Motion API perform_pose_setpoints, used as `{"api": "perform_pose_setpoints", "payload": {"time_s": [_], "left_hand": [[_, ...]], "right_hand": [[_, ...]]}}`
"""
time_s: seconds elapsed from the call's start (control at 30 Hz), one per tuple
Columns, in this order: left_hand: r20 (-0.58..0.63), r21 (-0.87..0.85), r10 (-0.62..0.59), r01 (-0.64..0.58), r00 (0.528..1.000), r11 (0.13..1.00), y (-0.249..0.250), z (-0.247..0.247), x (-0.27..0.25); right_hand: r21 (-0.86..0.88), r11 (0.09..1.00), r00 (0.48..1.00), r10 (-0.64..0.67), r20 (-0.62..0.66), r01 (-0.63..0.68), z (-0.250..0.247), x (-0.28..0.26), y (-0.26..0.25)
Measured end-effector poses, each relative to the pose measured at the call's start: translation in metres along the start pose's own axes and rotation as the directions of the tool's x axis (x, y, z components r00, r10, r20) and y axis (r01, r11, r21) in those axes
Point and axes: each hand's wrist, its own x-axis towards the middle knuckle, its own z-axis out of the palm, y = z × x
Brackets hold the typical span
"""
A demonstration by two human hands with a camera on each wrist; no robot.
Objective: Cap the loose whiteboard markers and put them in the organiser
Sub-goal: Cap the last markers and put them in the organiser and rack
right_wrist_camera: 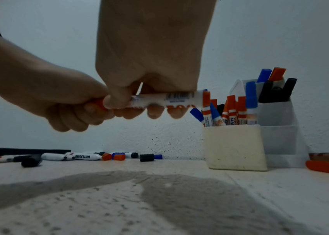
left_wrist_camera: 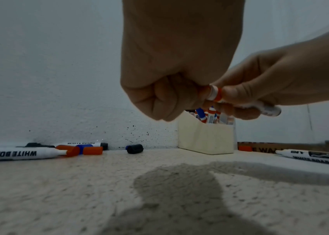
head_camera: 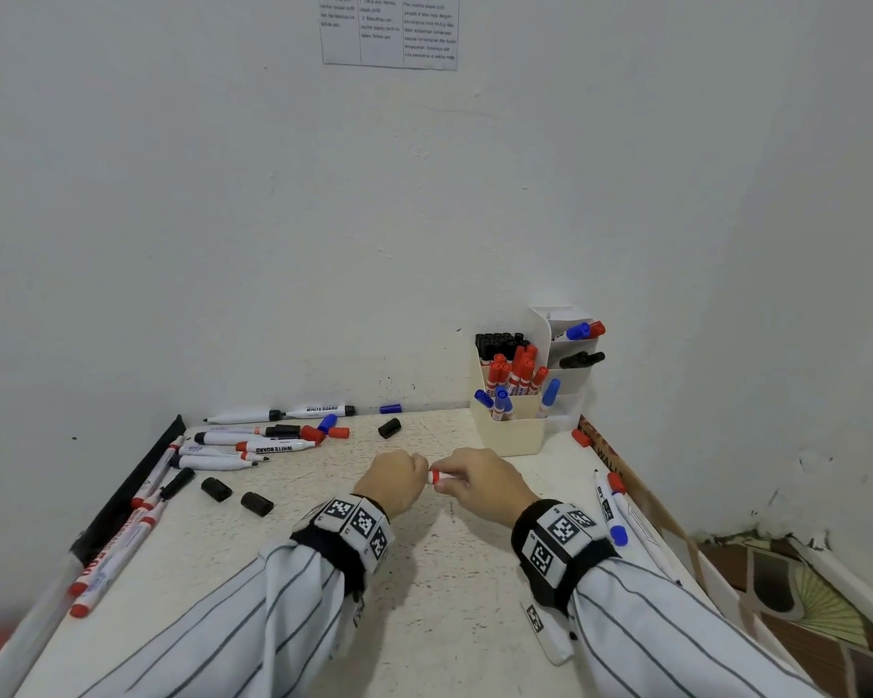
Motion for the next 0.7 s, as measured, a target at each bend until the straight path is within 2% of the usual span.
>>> {"api": "perform_pose_setpoints", "payload": {"time_s": [0.1, 0.17, 0.23, 0.3, 0.33, 0.37, 0.53, 0.6, 0.7], "left_hand": [[-0.048, 0.097, 0.084, -0.079, 0.995, 0.992, -0.003, 0.003, 0.001], [-0.069, 0.039, 0.077, -0.074, 0.995, 0.996, -0.004, -0.001, -0.002], [-0.096, 0.027, 0.080, -0.078, 0.992, 0.997, -0.008, 0.003, -0.004], [-0.045, 0.068, 0.104, -0.101, 0.994, 0.993, -0.009, 0.000, -0.009], [0.000, 0.101, 0.077, -0.077, 0.997, 0.992, -0.007, -0.001, -0.012], [0.000, 0.052, 0.008, -0.008, 1.000, 0.999, -0.005, -0.003, -0.016], [0.043, 0.103, -0.068, 0.064, 0.997, 0.993, -0.011, -0.009, -0.016], [-0.020, 0.051, -0.078, 0.079, 0.997, 0.996, -0.015, -0.009, -0.016], [-0.039, -0.068, -0.113, 0.110, 0.993, 0.992, -0.019, -0.012, -0.017]], "right_hand": [[0.119, 0.992, 0.999, 0.028, 0.024, -0.031, 0.004, -0.001, 0.000], [0.247, 0.968, 0.997, 0.034, 0.070, -0.051, 0.005, -0.001, -0.003], [0.285, 0.957, 0.993, 0.027, 0.114, -0.059, 0.004, -0.001, -0.006], [0.254, 0.966, 0.992, 0.010, 0.125, -0.041, 0.004, 0.000, -0.009], [0.228, 0.973, 0.993, 0.002, 0.119, -0.029, 0.005, 0.000, -0.010], [0.197, 0.980, 0.994, -0.004, 0.110, -0.017, 0.005, -0.001, -0.011], [-0.053, 0.995, 0.996, -0.089, -0.003, 0.088, 0.005, 0.001, -0.022], [-0.044, 0.995, 0.995, -0.094, -0.033, 0.093, 0.007, 0.003, -0.026], [0.052, 0.997, 0.998, -0.052, 0.020, 0.051, 0.011, 0.006, -0.029]]}}
